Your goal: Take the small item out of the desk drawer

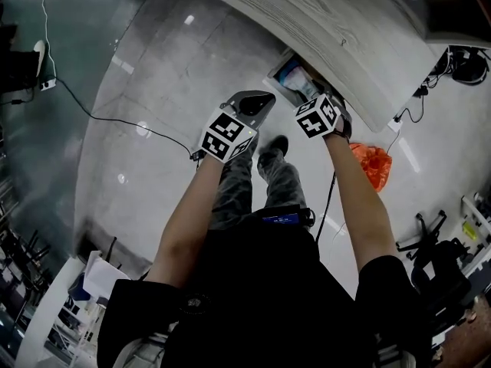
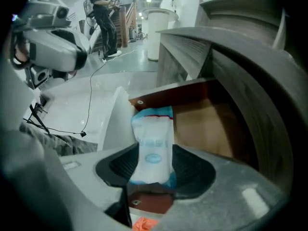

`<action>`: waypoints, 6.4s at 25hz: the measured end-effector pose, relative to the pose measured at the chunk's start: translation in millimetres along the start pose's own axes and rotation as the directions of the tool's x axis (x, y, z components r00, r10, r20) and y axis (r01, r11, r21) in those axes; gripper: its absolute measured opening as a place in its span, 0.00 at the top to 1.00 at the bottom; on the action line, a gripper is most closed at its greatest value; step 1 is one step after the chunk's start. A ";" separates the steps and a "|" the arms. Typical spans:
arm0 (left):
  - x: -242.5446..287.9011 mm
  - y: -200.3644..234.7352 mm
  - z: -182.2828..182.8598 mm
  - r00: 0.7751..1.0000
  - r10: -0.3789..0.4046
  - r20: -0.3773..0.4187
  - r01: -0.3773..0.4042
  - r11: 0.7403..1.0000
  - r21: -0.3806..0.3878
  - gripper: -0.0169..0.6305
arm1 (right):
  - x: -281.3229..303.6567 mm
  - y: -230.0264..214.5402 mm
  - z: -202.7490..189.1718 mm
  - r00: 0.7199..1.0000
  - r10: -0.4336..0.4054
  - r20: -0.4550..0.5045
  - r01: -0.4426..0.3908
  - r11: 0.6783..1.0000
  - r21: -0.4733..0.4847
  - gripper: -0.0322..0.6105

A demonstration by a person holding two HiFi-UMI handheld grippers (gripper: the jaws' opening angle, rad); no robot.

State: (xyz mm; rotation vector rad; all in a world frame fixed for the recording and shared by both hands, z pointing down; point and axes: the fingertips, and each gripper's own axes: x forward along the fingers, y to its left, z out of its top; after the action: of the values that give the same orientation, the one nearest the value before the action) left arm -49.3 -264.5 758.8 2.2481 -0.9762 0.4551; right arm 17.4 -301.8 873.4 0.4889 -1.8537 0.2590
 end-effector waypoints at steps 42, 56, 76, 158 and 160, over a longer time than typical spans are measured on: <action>-41.4 -32.4 35.5 1.000 -0.004 0.024 0.003 0.999 0.038 0.97 | -100.2 17.4 18.3 0.999 -0.034 0.023 0.035 0.999 -0.023 0.70; -57.9 -61.9 67.5 0.999 -0.028 0.035 0.025 0.994 0.105 0.97 | -185.8 10.8 26.3 0.977 -0.081 0.196 0.063 0.993 0.099 0.70; -67.5 -94.2 114.1 0.994 -0.101 0.045 0.088 0.970 0.227 0.97 | -286.3 -6.6 32.9 0.847 -0.209 0.488 0.000 0.920 0.393 0.70; -233.1 -210.4 -24.0 0.966 -0.146 0.211 0.125 0.986 0.110 0.97 | -376.0 195.7 -47.0 0.729 -0.284 0.622 -0.214 0.769 0.602 0.70; -235.7 -216.5 -30.6 0.967 -0.156 0.202 0.134 0.984 0.120 0.97 | -376.7 206.9 -53.0 0.733 -0.289 0.615 -0.207 0.767 0.607 0.70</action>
State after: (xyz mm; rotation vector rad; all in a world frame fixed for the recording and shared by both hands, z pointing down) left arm -46.5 -7.4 565.7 2.4826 -0.8999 0.2109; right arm 70.0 -19.6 549.1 1.2519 -2.4554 0.7950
